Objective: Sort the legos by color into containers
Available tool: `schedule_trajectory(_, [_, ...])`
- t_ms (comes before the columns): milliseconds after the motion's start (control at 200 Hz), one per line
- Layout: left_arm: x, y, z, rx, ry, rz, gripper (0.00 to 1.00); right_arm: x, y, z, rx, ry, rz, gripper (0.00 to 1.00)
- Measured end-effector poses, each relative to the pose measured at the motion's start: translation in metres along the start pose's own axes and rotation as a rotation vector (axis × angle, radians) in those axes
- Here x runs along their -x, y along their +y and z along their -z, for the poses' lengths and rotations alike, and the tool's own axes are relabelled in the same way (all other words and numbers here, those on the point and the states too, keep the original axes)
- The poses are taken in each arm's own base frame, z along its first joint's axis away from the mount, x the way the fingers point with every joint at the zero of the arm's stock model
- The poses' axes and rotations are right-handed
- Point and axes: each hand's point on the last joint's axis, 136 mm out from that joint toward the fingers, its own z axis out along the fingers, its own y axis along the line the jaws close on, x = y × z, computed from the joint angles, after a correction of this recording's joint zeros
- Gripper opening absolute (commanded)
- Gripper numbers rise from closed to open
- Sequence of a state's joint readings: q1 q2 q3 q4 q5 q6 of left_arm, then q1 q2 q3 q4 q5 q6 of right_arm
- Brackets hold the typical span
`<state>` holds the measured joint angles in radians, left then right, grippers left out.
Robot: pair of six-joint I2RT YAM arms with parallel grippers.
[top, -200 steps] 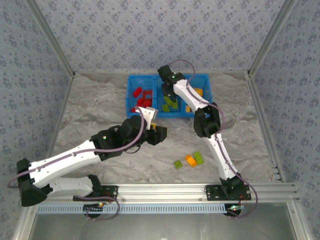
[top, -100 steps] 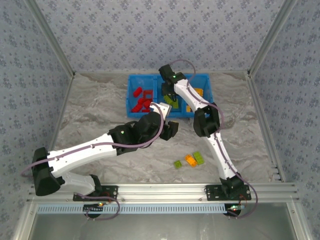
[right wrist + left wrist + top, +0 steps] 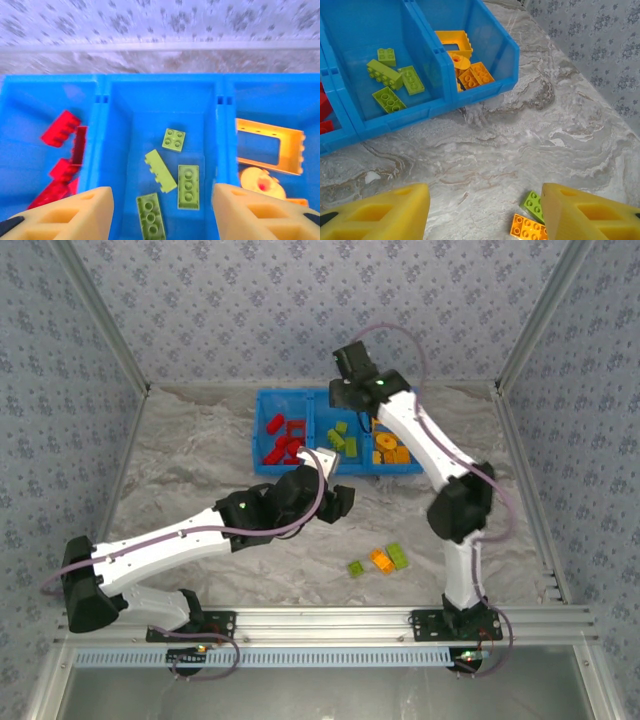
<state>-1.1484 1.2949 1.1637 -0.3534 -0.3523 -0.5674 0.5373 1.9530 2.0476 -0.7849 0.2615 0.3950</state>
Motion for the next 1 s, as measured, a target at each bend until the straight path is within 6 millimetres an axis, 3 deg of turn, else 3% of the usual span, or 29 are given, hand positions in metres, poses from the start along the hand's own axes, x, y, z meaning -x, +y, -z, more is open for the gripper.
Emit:
schedule_trajectory(90, [-0.008, 0.001, 0.0, -0.004, 0.028, 0.012, 0.61, -0.007, -0.017, 0.049, 0.011, -0.049, -0.018, 0.57])
schedule_trajectory(190, [-0.024, 0.001, -0.003, -0.014, 0.092, 0.015, 0.61, -0.037, -0.034, 0.088, 0.023, -0.052, -0.029, 0.59])
schedule_trajectory(300, [-0.054, -0.004, -0.013, -0.018, 0.189, -0.013, 0.63, -0.095, -0.042, 0.119, 0.067, 0.003, -0.006, 0.63])
schedule_trajectory(430, [-0.113, -0.016, -0.029, -0.03, 0.342, -0.124, 0.65, -0.172, -0.056, 0.153, 0.135, 0.104, 0.002, 0.66])
schedule_trajectory(580, [-0.171, -0.025, -0.043, -0.055, 0.494, -0.267, 0.66, -0.229, -0.079, 0.195, 0.217, 0.163, -0.07, 0.66])
schedule_trajectory(755, [-0.214, -0.022, -0.063, -0.063, 0.615, -0.415, 0.68, -0.264, -0.099, 0.228, 0.263, 0.202, -0.15, 0.7])
schedule_trajectory(999, [-0.243, -0.025, -0.086, -0.093, 0.711, -0.543, 0.67, -0.288, -0.111, 0.239, 0.26, 0.269, -0.216, 0.71])
